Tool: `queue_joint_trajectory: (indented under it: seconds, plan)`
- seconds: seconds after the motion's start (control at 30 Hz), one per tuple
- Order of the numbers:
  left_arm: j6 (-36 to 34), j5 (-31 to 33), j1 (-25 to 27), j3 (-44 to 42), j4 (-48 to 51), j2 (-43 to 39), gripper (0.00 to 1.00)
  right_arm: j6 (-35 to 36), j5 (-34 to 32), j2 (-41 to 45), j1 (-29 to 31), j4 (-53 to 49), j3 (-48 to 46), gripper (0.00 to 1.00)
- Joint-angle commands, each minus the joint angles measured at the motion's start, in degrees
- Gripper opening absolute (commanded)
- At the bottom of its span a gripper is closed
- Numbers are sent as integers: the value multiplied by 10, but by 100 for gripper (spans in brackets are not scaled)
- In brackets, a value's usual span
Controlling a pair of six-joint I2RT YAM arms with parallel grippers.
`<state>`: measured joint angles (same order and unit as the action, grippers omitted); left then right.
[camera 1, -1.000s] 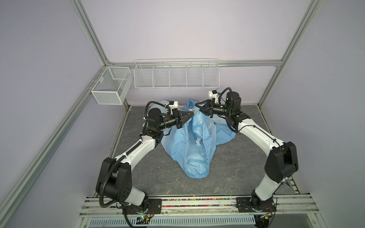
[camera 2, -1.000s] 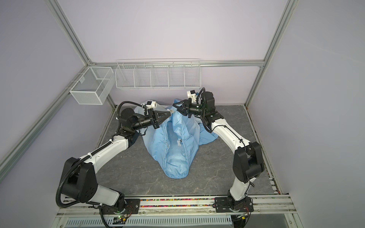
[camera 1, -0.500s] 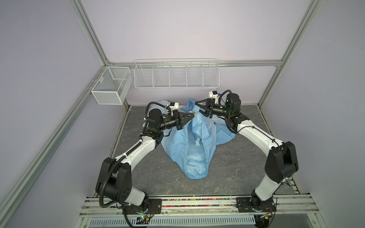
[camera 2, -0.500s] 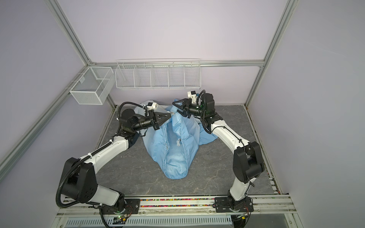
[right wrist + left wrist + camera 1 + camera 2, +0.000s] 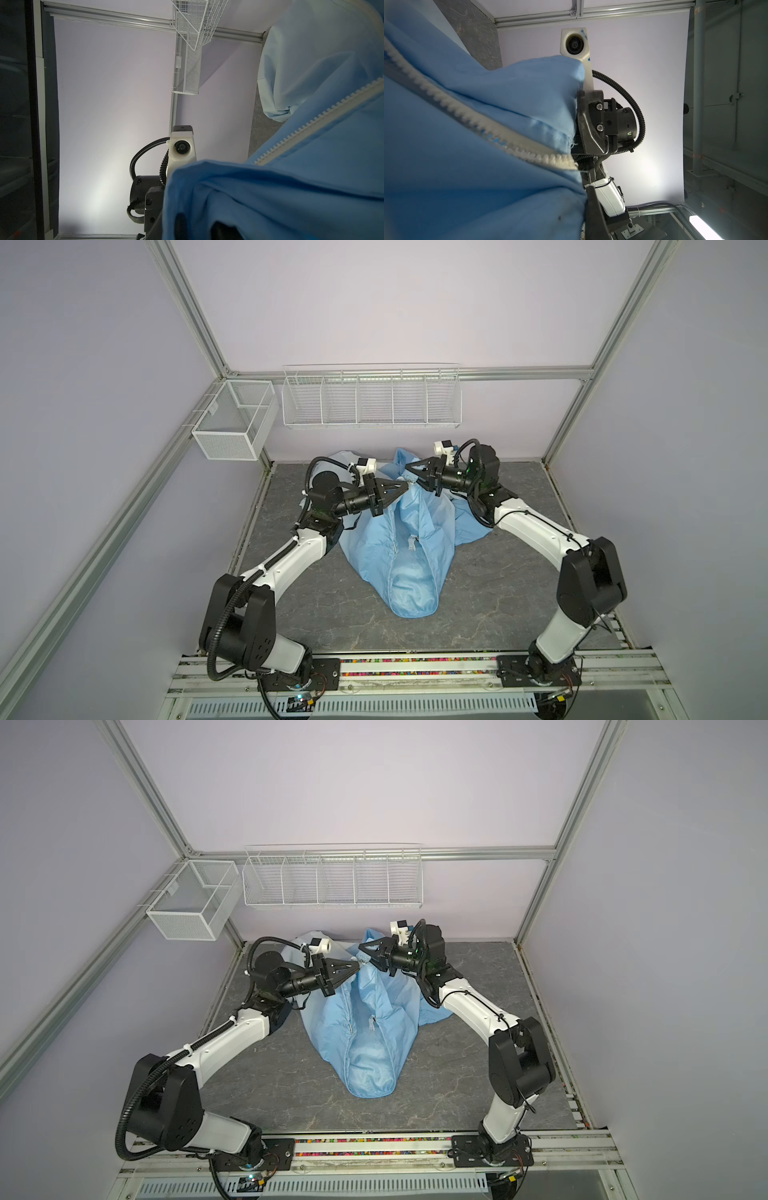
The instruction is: Zip up the jacket
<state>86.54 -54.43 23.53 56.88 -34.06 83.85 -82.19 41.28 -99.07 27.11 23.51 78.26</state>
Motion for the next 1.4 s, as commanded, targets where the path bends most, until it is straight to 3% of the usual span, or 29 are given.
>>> queue_joint_trajectory:
  seconds: [0.0,0.1,0.4,0.53,0.67,0.93,1.07,1.13,1.27,1.37]
  plan:
    - [4,-29,6,-8,-25,-22,0,-25,-17,7,4,54,-7,17]
    - [3,-28,6,-11,-20,-26,0,-29,-22,5,6,66,-6,8]
    - [32,32,6,-30,-16,-39,1,-13,-74,20,9,102,-24,8]
    - [28,60,7,-31,9,-59,28,6,-94,27,15,103,-27,8]
    - [10,84,11,-29,61,-82,43,14,-111,28,20,112,-31,7]
    - [39,186,29,-81,120,-151,53,25,-134,32,27,126,-37,7]
    - [98,222,38,-112,110,-182,56,28,-138,36,31,127,-41,7]
    - [109,260,57,-121,113,-195,58,30,-141,40,32,128,-47,7]
    - [136,394,130,-128,132,-209,65,40,-152,56,40,120,-62,7]
    - [180,512,199,-150,71,-195,65,61,-169,76,48,101,-74,8]
